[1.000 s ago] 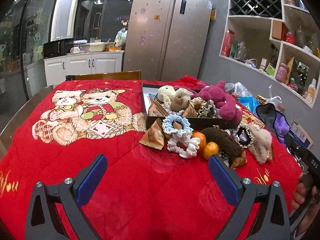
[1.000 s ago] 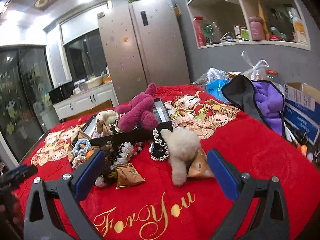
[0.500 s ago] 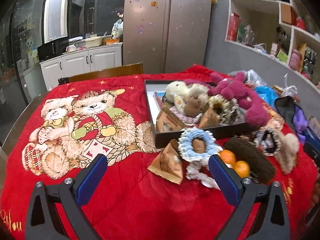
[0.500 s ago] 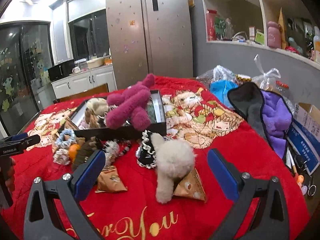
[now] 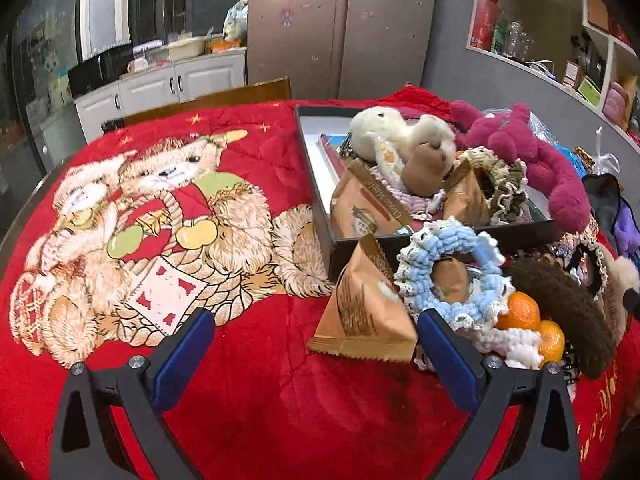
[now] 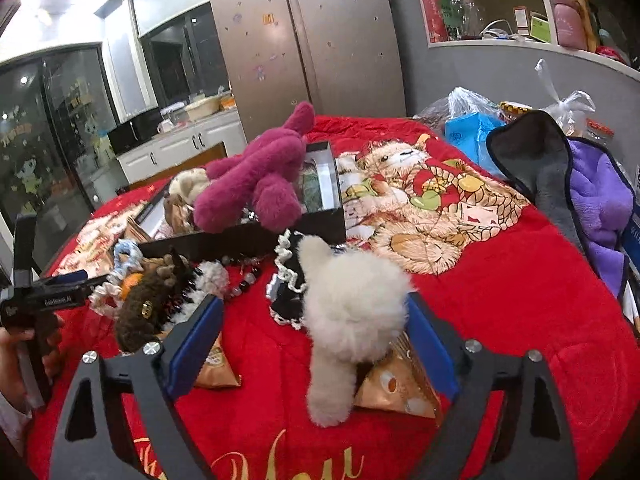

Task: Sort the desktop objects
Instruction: 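Grasp the white fluffy plush with right gripper while left grasps brown snack packet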

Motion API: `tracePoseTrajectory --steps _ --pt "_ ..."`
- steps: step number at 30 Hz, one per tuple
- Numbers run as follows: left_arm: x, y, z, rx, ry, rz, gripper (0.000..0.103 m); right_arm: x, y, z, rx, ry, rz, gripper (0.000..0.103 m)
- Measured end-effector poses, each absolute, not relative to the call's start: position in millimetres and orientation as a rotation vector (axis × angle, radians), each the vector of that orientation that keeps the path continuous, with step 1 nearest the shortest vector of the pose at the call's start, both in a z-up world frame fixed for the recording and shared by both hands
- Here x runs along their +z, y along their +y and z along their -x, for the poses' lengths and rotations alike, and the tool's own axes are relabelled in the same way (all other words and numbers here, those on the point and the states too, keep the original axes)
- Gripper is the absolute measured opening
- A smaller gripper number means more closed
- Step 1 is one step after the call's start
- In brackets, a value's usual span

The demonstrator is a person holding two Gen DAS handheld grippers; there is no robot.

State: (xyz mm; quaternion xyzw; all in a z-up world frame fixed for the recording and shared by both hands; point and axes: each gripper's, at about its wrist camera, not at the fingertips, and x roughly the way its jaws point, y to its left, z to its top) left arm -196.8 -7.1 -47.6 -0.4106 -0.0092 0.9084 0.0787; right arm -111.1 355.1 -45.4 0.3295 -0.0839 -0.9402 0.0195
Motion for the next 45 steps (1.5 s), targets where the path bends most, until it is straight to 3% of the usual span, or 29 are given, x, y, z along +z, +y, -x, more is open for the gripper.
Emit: tracePoseTrajectory --steps 5,22,32,36,38,40,42,45 --pt "-48.2 -12.2 202.2 2.709 -0.055 1.242 0.103 -49.6 357.7 117.7 -2.944 -0.257 -1.068 0.091" --pt "-38.4 -1.4 194.1 2.818 0.212 1.198 0.103 -61.7 358.4 138.1 -2.916 -0.223 -1.187 0.091" --pt "-49.7 -19.5 210.6 2.683 -0.038 1.251 0.101 -61.1 353.4 137.0 -2.907 -0.197 -1.184 0.090" --pt "-51.8 -18.9 212.3 2.633 -0.067 1.263 0.069 -63.2 354.5 138.9 -2.921 -0.197 -1.219 0.078" --pt "-51.5 -15.5 210.9 2.617 -0.068 1.257 0.061 -64.0 357.1 138.9 -2.931 -0.204 -1.227 0.068" --pt "-49.7 -10.9 207.7 2.595 -0.046 1.235 0.039 -63.5 358.7 137.6 -2.937 -0.209 -1.222 0.055" --pt "-48.7 -8.4 206.1 2.595 -0.029 1.235 0.038 -62.9 358.6 136.3 -2.948 -0.199 -1.212 0.047" --pt "-48.3 -4.9 202.4 2.601 0.012 1.218 0.038 -61.8 354.4 135.6 -2.942 -0.166 -1.198 0.046"
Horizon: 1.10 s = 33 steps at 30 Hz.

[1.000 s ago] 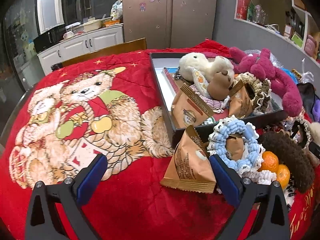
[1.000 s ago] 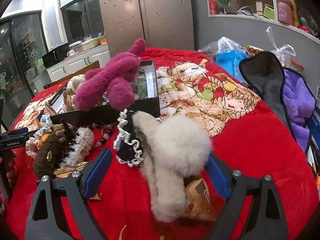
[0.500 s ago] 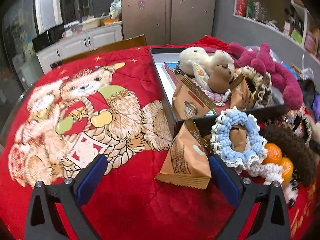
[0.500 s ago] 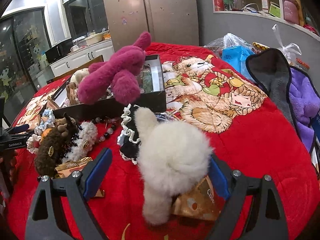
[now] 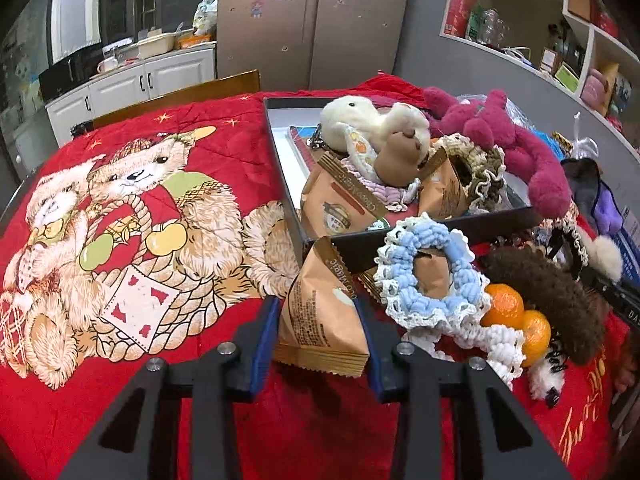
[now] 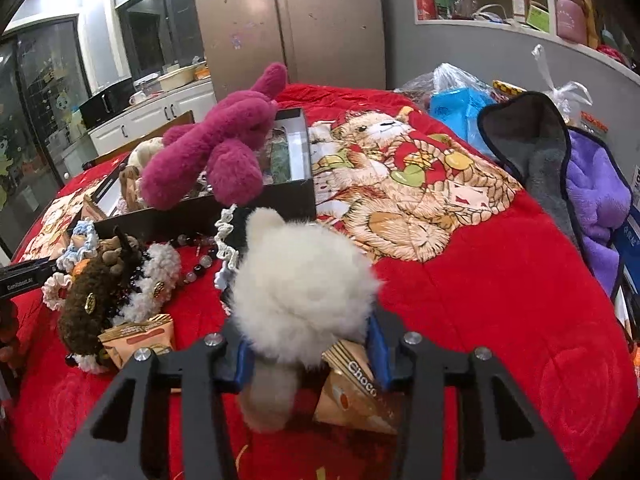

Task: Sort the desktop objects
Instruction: 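Grasp the white fluffy plush with right gripper while left grasps brown snack packet, then lift and carry the plush and snack packet toward the black box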

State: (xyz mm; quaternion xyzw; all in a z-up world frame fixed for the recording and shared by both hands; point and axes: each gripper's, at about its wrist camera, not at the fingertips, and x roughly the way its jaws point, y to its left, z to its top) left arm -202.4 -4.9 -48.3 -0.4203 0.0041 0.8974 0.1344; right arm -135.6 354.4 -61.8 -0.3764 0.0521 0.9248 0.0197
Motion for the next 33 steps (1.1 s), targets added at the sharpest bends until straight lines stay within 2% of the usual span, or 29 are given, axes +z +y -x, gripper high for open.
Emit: tracePoseTrajectory --steps 14,33 --pt "-26.3 -16.2 186.3 2.678 0.033 1.143 0.038 -45.5 353.5 119.3 2.921 0.151 1.048 0.045" --pt "18.0 -24.3 146.8 2.690 -0.077 0.989 0.038 -6.5 340.2 90.6 2.957 0.182 0.953 0.046"
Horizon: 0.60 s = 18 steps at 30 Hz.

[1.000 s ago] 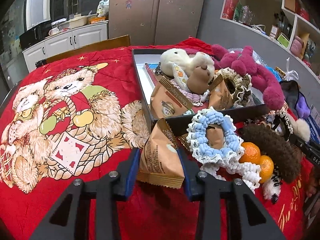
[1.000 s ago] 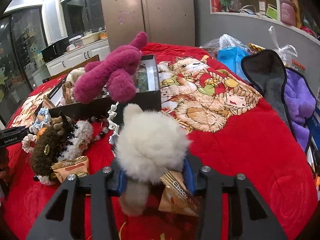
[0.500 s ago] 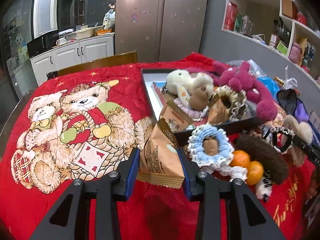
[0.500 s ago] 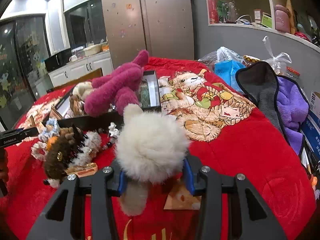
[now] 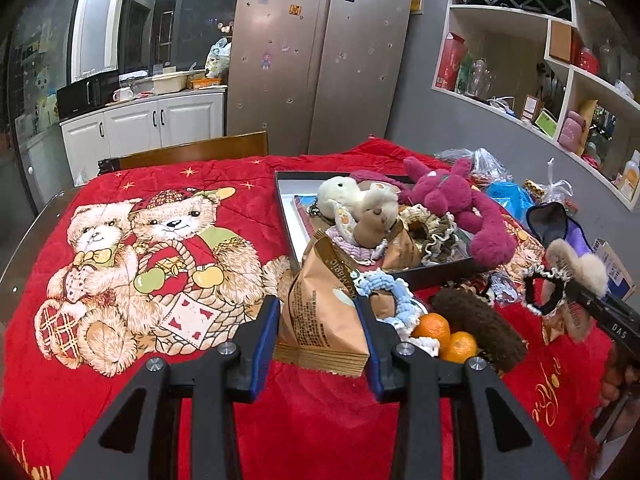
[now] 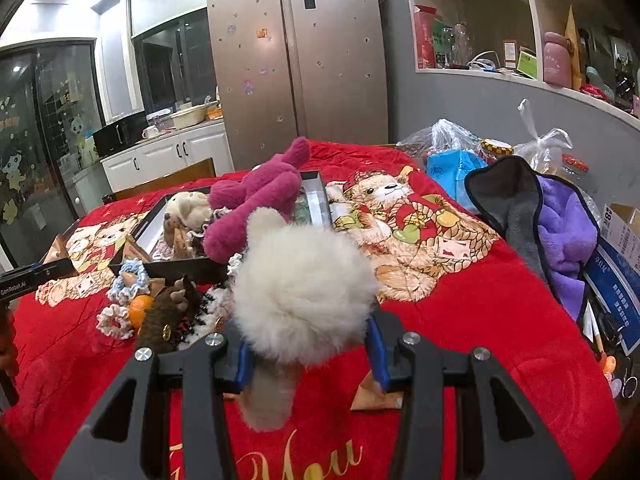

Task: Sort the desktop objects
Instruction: 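Lift and carry the plush and snack packet toward the black box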

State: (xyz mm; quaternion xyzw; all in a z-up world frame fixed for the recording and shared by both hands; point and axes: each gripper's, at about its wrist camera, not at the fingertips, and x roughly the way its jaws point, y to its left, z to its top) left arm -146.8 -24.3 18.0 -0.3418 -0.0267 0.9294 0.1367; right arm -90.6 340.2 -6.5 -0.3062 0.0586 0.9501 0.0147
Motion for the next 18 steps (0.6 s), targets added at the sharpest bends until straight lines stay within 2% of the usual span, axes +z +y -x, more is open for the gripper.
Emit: tracePoseTrajectory --steps 8,18 --pt "14.6 -21.8 142.8 2.663 -0.071 0.989 0.038 -31.8 330.6 93.0 2.948 0.174 1.081 0.046" --pt "12.7 -20.2 141.7 2.642 -0.084 0.995 0.038 -29.5 328.6 87.3 2.957 0.172 1.085 0.048"
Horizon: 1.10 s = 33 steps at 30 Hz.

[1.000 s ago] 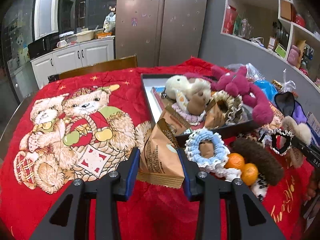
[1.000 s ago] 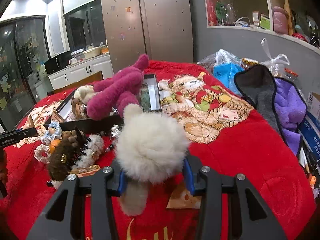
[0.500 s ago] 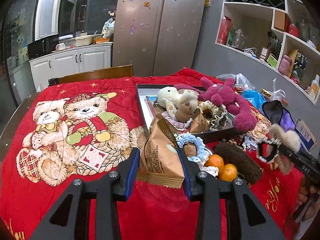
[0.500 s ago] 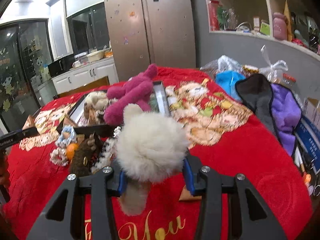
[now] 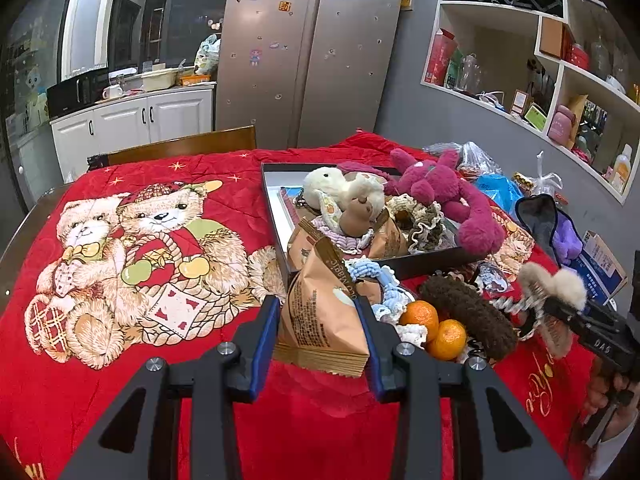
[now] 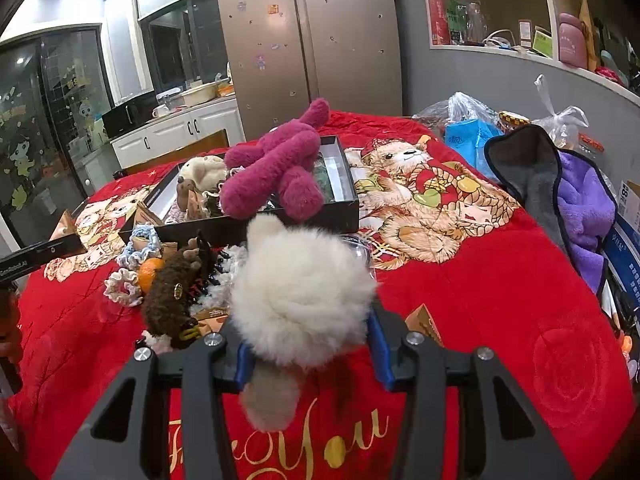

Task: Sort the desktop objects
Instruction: 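Lift and carry the plush and snack packet toward the black box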

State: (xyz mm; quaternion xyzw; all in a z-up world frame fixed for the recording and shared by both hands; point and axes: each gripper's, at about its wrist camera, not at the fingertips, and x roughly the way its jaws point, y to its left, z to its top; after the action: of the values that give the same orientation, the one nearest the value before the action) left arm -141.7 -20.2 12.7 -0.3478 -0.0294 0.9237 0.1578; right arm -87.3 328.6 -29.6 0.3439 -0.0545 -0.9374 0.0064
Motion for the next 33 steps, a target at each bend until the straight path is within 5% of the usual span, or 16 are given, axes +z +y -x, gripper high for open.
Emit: tracePoseTrajectory --steps 9,33 --pt "8.3 -20.4 142.2 2.633 -0.077 1.014 0.038 -36.5 333.2 88.7 -2.933 -0.196 -1.110 0.045" --pt "75.5 -9.4 161.6 2.657 -0.088 0.902 0.038 77.7 249.0 139.2 -2.799 -0.080 -0.848 0.045"
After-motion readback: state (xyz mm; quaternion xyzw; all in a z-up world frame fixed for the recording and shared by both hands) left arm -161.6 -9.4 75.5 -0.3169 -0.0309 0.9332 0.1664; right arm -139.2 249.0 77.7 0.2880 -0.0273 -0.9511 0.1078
